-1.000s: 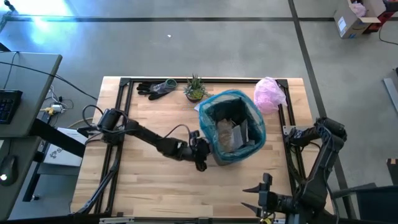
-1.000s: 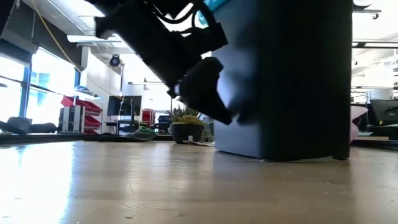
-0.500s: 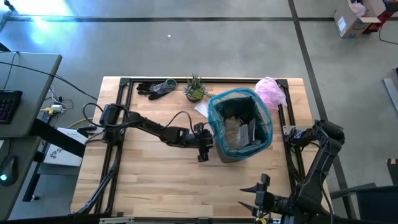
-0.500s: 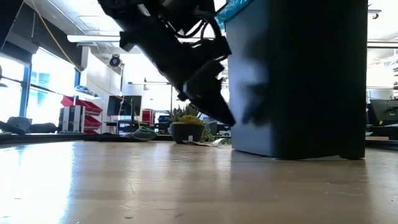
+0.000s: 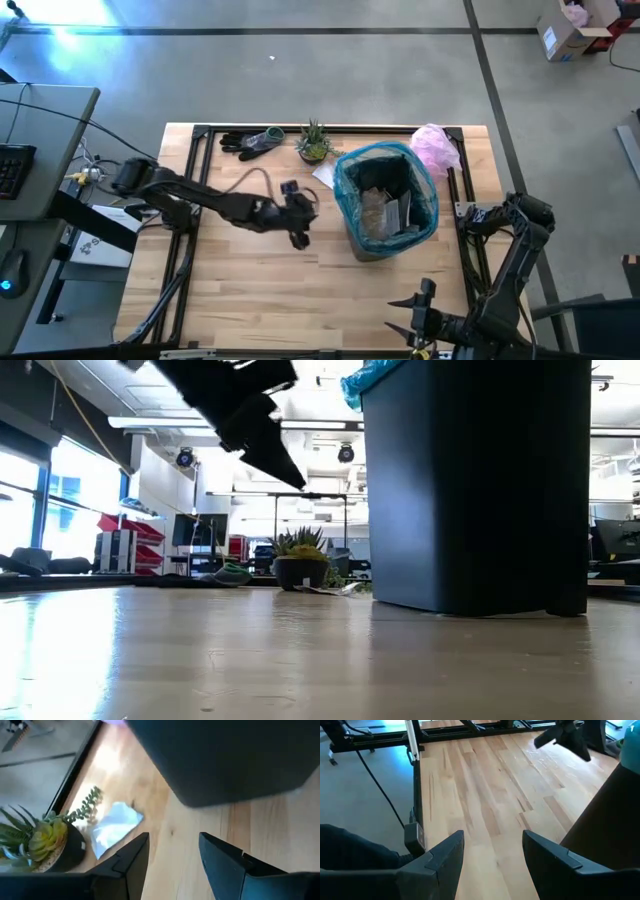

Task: Place trash/remove bag and relplace
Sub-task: Put the white paper into the trash bin

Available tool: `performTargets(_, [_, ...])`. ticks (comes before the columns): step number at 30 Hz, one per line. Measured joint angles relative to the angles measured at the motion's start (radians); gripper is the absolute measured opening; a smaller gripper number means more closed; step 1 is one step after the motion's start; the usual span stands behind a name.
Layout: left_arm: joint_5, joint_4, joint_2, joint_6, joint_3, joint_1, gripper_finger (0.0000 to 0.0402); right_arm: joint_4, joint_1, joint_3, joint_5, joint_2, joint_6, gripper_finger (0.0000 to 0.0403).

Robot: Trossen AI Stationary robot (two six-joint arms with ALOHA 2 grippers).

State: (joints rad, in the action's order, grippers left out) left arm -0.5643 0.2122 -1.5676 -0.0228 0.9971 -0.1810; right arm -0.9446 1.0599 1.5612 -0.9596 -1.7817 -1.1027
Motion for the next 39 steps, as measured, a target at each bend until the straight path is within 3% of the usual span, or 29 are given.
performTargets(5, [0.112,-0.268,0.113,-0.068,-0.232,0.101,0.0159,-0.001,0.0,0.0,-0.002,0.0,-0.017,0.0187])
performTargets(11, [0.326,-0.521,0.099,-0.215,-0.384,0.245,0.0159,0.001,-0.006,0.0,-0.011,-0.002,-0.019,0.0187])
performTargets(22, [0.474,-0.554,-0.14,-0.244,-0.24,0.383,0.0159,0.022,-0.04,0.0,-0.009,-0.033,-0.023,0.0187])
performTargets(31, [0.394,-0.521,-0.33,-0.226,-0.075,0.442,0.0159,0.094,-0.045,0.0,0.036,-0.097,-0.024,0.0187])
performTargets(39, [0.329,-0.429,-0.366,-0.182,-0.029,0.464,0.0158,0.096,-0.046,0.0,0.05,-0.128,-0.045,0.0187])
